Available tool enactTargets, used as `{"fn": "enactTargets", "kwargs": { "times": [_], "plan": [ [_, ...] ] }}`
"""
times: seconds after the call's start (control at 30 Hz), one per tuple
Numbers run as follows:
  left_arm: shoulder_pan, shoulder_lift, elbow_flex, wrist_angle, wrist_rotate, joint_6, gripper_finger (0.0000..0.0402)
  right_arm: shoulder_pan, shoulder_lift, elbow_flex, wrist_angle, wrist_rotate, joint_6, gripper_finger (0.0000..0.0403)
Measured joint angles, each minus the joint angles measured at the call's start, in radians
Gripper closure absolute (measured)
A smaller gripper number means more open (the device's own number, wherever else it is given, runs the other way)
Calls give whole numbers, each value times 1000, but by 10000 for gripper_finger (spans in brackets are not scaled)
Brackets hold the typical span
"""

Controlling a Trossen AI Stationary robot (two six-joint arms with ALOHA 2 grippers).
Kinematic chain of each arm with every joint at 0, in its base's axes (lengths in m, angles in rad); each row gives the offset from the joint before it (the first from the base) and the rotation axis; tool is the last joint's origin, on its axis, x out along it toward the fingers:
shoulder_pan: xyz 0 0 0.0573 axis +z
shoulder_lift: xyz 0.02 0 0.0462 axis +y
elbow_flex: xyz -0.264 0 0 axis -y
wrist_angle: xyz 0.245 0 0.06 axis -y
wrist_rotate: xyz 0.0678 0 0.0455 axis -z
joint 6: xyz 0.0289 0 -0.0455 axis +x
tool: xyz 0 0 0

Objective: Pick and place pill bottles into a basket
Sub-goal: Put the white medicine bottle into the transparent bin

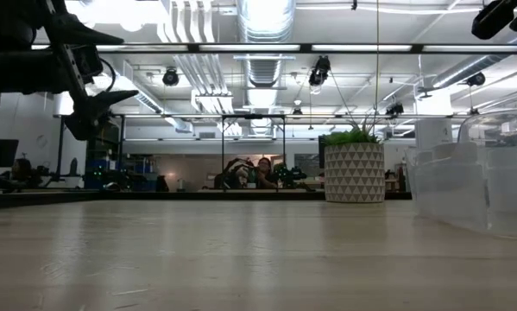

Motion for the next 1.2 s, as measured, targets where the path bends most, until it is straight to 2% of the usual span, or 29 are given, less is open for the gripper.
{"fn": "enactTargets", "kwargs": {
  "times": [0.2, 0.27, 0.57, 1.0, 1.2],
  "plan": [
    [-2, 24, 2, 62, 199, -14, 87, 0, 0, 0, -3, 0, -96, 323],
    [-9, 23, 2, 98, 236, 3, 87, 0, 0, 0, -3, 0, -120, 324],
    [-78, 55, 3, 104, 332, 345, 87, 0, 0, 0, -2, 0, -144, 335],
    [-193, 387, 12, 99, 476, 617, 87, 0, 0, 0, -1, -1, -101, 321],
    [-211, 535, 19, 224, 494, 650, 87, 0, 0, 0, -1, -2, -53, 327]
  ]
}}
